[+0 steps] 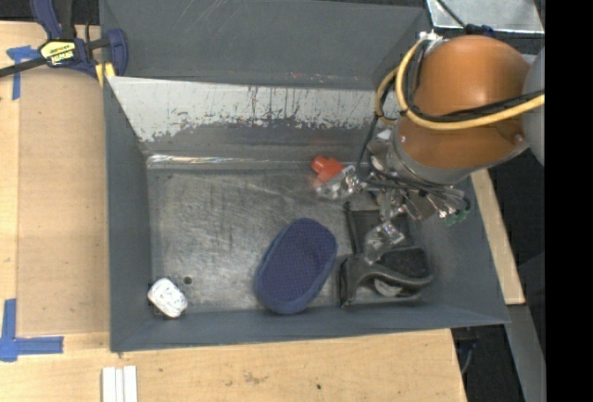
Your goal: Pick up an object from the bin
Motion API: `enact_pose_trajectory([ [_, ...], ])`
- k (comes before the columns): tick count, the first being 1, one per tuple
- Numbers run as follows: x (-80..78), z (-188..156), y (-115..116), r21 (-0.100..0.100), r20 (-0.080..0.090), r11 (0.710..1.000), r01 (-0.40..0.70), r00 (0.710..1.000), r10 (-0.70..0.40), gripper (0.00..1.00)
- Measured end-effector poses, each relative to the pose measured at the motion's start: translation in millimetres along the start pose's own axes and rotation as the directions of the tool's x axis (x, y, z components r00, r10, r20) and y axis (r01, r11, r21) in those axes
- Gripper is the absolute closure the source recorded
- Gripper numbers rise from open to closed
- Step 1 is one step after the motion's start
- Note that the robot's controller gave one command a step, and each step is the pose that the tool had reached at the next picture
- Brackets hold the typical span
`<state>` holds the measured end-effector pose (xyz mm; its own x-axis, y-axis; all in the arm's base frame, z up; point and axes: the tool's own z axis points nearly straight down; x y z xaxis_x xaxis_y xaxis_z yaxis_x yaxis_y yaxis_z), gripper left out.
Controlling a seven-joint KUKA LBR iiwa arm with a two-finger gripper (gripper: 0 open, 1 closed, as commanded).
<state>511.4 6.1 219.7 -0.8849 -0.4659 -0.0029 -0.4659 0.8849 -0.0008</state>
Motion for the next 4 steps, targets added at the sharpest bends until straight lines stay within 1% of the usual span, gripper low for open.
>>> enact_pose_trajectory([
  [1,-55.3,128.0,47.0,-0.001,-0.005,0.996,-0.089,0.996,0.089,0.00],
  [2,-61.2,138.9,11.4,-0.004,0.001,0.994,0.113,0.994,-0.113,0.00],
  [3,-45.2,137.5,-4.8,-0.003,0.013,0.998,0.066,0.998,-0.066,0.00],
  [4,-41.3,141.7,5.0,0.000,0.021,0.886,0.463,0.886,-0.463,0.00],
])
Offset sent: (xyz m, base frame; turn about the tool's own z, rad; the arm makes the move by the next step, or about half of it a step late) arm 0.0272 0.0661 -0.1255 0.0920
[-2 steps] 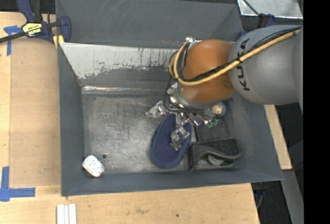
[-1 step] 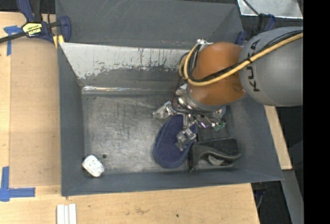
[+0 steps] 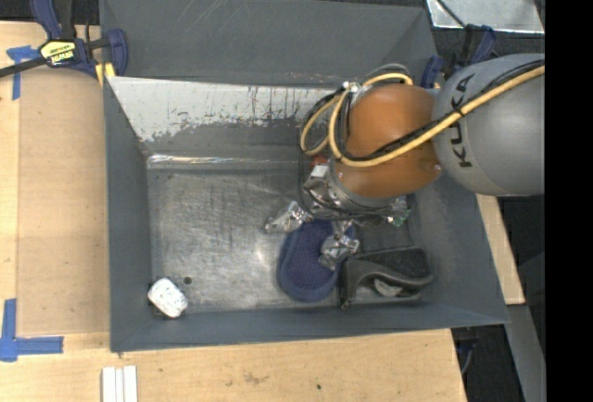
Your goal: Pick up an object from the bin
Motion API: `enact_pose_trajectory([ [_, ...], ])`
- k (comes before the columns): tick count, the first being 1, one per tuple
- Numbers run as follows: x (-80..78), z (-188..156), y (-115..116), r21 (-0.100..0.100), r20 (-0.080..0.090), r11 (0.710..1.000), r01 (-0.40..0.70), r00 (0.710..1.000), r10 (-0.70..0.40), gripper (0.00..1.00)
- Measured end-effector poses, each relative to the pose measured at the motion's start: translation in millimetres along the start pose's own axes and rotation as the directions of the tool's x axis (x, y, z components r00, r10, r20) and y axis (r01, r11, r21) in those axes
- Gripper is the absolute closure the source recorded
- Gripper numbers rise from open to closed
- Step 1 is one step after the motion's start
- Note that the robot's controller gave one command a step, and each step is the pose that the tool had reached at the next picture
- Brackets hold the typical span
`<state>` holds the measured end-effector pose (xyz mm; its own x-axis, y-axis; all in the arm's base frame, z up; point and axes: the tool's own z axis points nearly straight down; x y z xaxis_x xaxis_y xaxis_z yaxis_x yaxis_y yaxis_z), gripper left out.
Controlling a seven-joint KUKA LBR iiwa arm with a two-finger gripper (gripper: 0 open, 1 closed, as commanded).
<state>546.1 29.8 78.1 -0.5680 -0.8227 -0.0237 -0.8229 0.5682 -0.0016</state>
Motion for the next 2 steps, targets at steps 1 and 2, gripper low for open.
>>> enact_pose_trajectory([
  [1,6.4,-1.0,-2.1,-0.004,-0.019,1.000,-0.002,1.000,0.002,1.00],
  [2,7.1,-168.6,-12.9,-0.001,-0.018,0.928,0.372,0.928,-0.372,1.00],
])
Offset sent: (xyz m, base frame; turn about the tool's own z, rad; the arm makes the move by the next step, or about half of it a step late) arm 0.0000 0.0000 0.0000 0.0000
